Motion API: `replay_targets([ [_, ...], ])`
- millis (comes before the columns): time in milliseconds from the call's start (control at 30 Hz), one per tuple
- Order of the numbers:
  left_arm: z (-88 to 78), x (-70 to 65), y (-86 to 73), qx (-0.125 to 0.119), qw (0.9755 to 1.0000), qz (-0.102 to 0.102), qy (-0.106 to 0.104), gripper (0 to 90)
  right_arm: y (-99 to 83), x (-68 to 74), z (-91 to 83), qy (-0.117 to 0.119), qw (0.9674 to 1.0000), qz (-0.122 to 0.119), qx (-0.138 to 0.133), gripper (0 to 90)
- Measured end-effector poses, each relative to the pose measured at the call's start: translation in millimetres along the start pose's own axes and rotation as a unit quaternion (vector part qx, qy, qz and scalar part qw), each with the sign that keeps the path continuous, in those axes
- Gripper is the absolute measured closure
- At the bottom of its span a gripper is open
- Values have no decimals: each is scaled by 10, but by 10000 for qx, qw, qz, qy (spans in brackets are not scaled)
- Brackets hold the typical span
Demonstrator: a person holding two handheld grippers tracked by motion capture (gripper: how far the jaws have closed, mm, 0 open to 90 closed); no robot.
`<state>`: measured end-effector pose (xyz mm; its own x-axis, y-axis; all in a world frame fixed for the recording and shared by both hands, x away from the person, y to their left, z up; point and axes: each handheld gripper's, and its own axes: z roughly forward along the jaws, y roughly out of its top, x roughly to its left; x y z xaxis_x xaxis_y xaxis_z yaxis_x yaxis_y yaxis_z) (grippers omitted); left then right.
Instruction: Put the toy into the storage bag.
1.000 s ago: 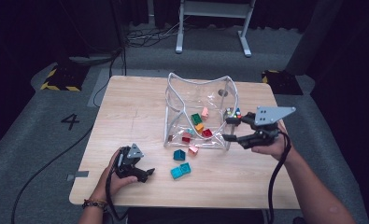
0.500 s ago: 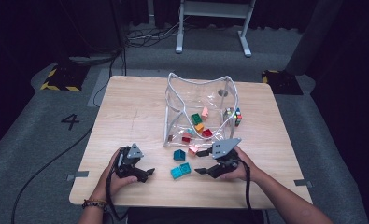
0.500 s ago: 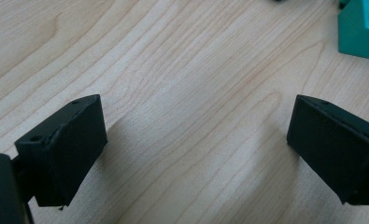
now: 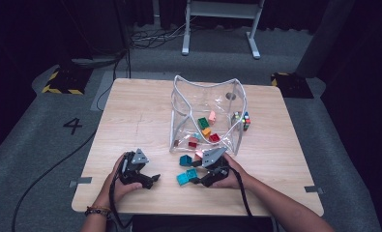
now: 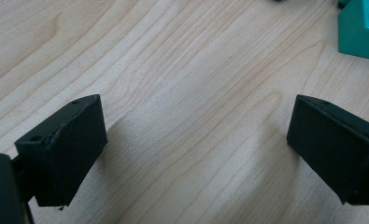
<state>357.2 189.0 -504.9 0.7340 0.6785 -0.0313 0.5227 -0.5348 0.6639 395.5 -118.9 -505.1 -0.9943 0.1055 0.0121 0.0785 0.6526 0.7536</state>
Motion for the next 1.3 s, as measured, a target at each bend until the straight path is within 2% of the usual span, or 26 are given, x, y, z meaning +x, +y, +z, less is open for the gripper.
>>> replay_targets([
  [67,-1,-2,0,10,10000,-16,-15,50,9,-20,-1,-24,10000,-24,9,370],
  [100,0,0,0,-2,10000,-3,0,50,13,-30,-4,49,10000,31,-54,381],
  [233,0,-1,0,0,10000,-2,2,50,13,-35,4,98,9999,-93,3,517],
  [267,0,0,0,-1,10000,-3,-1,50,14,-20,-2,121,9999,19,-15,534],
  [333,0,-1,0,1,10000,-2,1,50,0,-31,-16,130,9999,-48,-35,580],
  [500,0,0,0,0,10000,0,3,50,-52,-36,-124,62,10000,50,-39,593],
  [533,0,-1,0,0,10000,-1,3,50,-59,-42,-172,77,9999,87,-35,593],
  [567,0,-1,0,-1,10000,-2,1,50,-60,-55,-215,74,9999,3,-103,593],
  [633,0,-1,0,-1,10000,-2,0,50,-64,-44,-348,2,9997,143,-179,594],
  [700,0,-1,0,0,10000,-2,0,50,-78,-37,-492,-38,9996,140,-244,594],
  [733,0,-1,0,0,10000,-4,0,50,-92,-35,-567,-77,9996,99,-263,593],
  [767,0,0,0,0,10000,5,3,50,-110,-48,-632,-145,9991,-59,-386,594],
  [833,0,0,0,1,10000,2,2,50,-169,-25,-798,-272,9988,55,-394,594],
  [900,0,-1,0,0,10000,-2,1,50,-231,-20,-962,-385,9979,186,-478,593],
  [1000,0,0,0,0,10000,-2,0,50,-314,-40,-1193,-640,9961,211,-573,594],
  [1100,0,0,0,0,10000,1,1,50,-375,-62,-1405,-787,9939,360,-678,594],
  [1300,0,0,0,0,10000,0,1,50,-380,-94,-1720,-1157,9896,332,-788,593],
])
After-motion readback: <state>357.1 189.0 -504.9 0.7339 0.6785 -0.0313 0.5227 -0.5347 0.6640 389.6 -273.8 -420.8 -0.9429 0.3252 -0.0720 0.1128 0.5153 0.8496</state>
